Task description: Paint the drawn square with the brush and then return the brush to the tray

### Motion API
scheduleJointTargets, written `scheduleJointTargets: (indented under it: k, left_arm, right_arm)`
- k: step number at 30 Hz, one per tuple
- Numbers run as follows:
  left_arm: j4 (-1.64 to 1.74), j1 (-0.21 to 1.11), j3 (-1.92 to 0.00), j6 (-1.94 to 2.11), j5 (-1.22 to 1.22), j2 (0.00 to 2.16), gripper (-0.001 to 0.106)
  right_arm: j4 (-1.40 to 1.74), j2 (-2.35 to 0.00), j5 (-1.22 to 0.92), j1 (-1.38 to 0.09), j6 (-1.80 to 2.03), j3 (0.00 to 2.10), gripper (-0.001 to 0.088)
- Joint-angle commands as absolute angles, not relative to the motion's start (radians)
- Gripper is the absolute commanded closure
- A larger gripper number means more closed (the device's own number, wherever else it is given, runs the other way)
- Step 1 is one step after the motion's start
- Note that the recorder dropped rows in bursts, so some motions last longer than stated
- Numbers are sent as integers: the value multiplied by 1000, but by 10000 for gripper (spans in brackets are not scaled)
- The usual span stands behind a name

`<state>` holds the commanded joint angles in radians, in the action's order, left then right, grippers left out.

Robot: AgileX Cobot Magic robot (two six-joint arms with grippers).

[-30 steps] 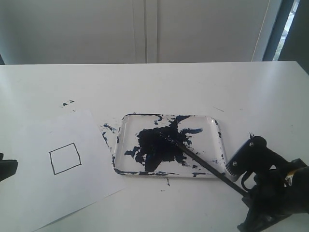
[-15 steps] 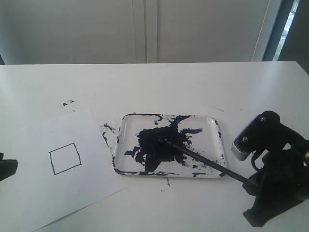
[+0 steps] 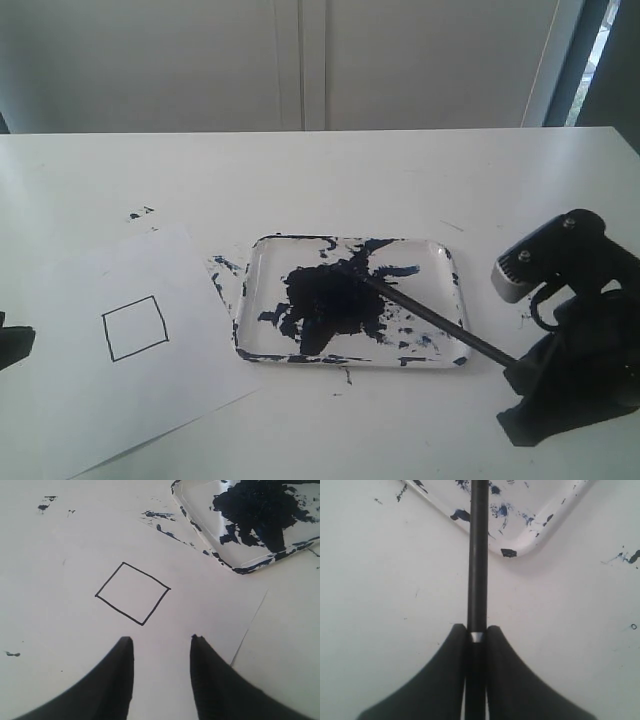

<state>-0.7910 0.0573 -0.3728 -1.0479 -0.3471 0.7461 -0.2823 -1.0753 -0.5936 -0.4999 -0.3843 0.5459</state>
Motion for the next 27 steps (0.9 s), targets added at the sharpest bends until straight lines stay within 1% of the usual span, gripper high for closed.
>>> scheduleJointTargets:
  k: [4,10,15,17,19,21,23,27]
  left_arm:
    - [-738,73,-373,-1193,-341,746,625]
    - [-618,73,-373,-1271,-306,767,625]
    - [-618,73,-373,-1351,-291,857,625]
    - [-626,73,-373,-1360,-247,904,624]
    - [-677,73,-373,-1360,-187,945,600]
    - [-779,73,-373,-1354,-136,991,545]
    - [-859,73,-373,-1317,-117,1044,512]
    - [-901,73,-373,-1297,-124,1130,501]
  right_arm:
    - [-371,-1075,-601,-500,-387,546,868]
    - [-476,-1075,-606,-500,-463,546,868]
    - [-524,-1058,-611,-500,-498,546,868]
    - [-524,-1043,-615,-500,-498,546,868]
    - [-524,-1024,-619,-500,-506,546,868]
    - [-524,-1003,-622,-500,-514,546,868]
    - [-524,-988,-624,-500,-514,546,868]
    - [-551,-978,-648,-500,-533,546,868]
